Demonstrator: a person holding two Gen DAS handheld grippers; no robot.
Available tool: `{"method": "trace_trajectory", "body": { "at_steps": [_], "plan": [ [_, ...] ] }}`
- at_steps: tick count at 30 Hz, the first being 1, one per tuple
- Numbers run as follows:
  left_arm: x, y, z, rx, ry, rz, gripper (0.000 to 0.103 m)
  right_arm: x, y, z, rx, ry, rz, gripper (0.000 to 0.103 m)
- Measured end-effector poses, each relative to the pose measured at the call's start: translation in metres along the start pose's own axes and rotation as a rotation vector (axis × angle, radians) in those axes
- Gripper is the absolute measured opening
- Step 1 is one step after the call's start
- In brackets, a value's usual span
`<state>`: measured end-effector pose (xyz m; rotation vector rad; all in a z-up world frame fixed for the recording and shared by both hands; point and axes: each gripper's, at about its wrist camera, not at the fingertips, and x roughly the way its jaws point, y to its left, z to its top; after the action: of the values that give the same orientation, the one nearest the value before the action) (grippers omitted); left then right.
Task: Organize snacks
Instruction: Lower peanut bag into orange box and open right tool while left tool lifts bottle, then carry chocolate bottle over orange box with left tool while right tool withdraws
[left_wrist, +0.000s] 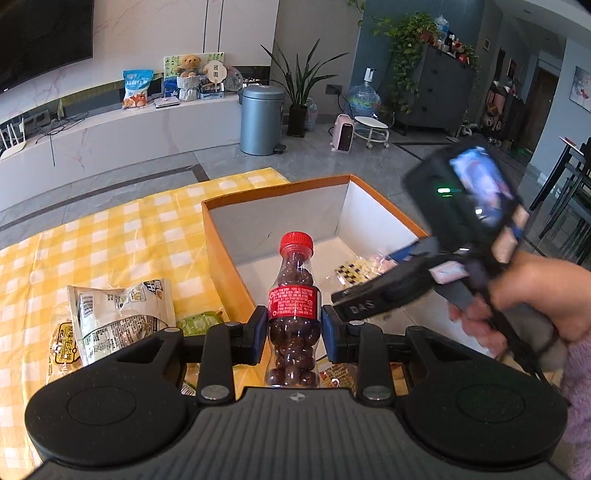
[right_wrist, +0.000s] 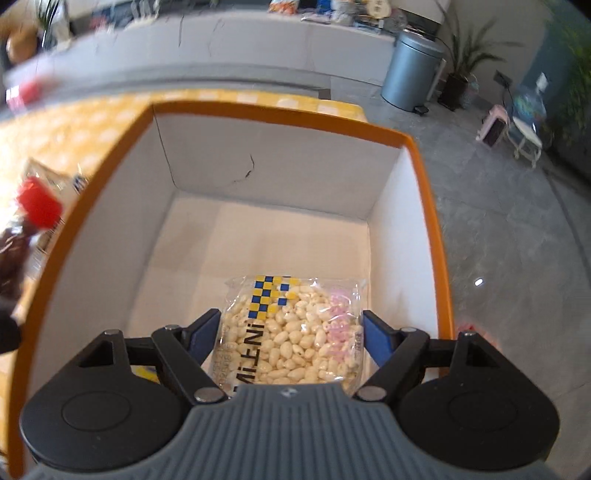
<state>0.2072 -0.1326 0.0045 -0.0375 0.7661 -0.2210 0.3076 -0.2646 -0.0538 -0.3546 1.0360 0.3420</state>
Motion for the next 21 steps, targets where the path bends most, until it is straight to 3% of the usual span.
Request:
{"method": "trace_trajectory", "body": {
  "at_steps": [3,7,12,15,18,21],
  "plan": [
    [-0.003,0.005,0.000,-0.010,-0.003,-0.001,0.034,0.007,0.006,0.006,-0.038,0.032,-0.033,0.080],
    [-0.005,0.013,0.001,-0.025,-0.006,0.001,0.034,0.006,0.002,0.002,-0.032,0.048,-0.002,0.079],
    [-0.009,0.017,0.001,-0.040,-0.009,0.005,0.034,-0.004,0.001,-0.003,-0.027,0.036,-0.029,0.079],
    [-0.011,0.019,0.003,-0.056,-0.010,-0.001,0.034,-0.036,-0.011,-0.012,0.083,-0.060,-0.023,0.080],
    [-0.010,0.016,0.008,-0.101,0.002,-0.011,0.034,-0.080,-0.022,-0.038,0.272,-0.191,-0.120,0.083],
    [-0.007,0.005,0.014,-0.124,0.001,-0.028,0.034,-0.117,-0.029,-0.065,0.385,-0.281,-0.129,0.083]
  ]
}}
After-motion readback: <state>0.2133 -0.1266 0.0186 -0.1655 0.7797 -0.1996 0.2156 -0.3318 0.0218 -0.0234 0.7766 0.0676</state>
